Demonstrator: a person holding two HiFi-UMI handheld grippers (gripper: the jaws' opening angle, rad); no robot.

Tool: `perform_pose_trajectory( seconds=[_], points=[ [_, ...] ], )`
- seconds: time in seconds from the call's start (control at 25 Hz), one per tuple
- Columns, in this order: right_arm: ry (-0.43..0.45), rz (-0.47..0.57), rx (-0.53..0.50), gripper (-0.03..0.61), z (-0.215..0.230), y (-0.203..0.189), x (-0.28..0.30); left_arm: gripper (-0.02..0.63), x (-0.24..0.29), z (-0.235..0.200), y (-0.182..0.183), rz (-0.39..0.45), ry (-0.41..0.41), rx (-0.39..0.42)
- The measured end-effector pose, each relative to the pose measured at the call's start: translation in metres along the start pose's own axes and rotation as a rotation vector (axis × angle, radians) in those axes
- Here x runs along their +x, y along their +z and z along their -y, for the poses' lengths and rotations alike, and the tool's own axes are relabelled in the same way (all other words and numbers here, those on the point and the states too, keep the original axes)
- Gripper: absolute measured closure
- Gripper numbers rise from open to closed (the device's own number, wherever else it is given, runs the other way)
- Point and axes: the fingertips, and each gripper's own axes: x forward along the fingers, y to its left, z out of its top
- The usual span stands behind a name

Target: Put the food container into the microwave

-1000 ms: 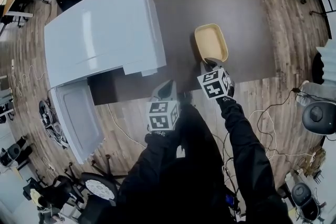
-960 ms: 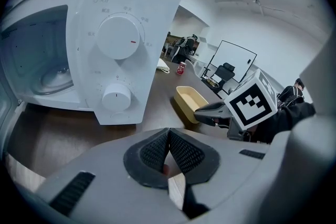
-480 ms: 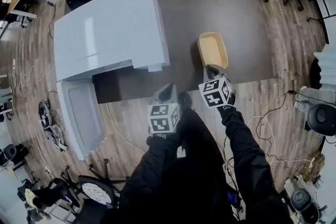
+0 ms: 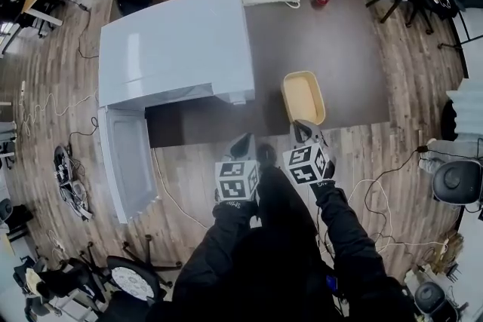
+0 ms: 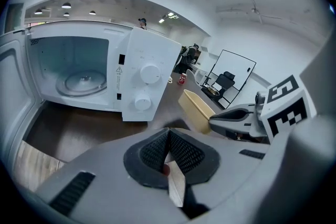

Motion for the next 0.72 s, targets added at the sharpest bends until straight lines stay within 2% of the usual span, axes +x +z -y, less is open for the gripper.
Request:
perform_pose_trajectory(
  seconds=[0.16,0.32,0.72],
  points=[
    [0.014,0.002,0.0,0.543,-0.034,0.003,-0.024,0.58,-0.022,-0.015,-0.005,-0.004,-0.006,0.022],
    [0.036,-0.006,-0.029,0.543,-0.078,0.008,-0.041,0.58,-0.044,-0.043,-0.014,0.001,0.012,-0.023],
    [0.103,-0.015,-0.107,0.543,-0.168,0.021,-0.051,0.58,-0.089,-0.112,-0.032,0.017,0.076,-0.075]
  ],
)
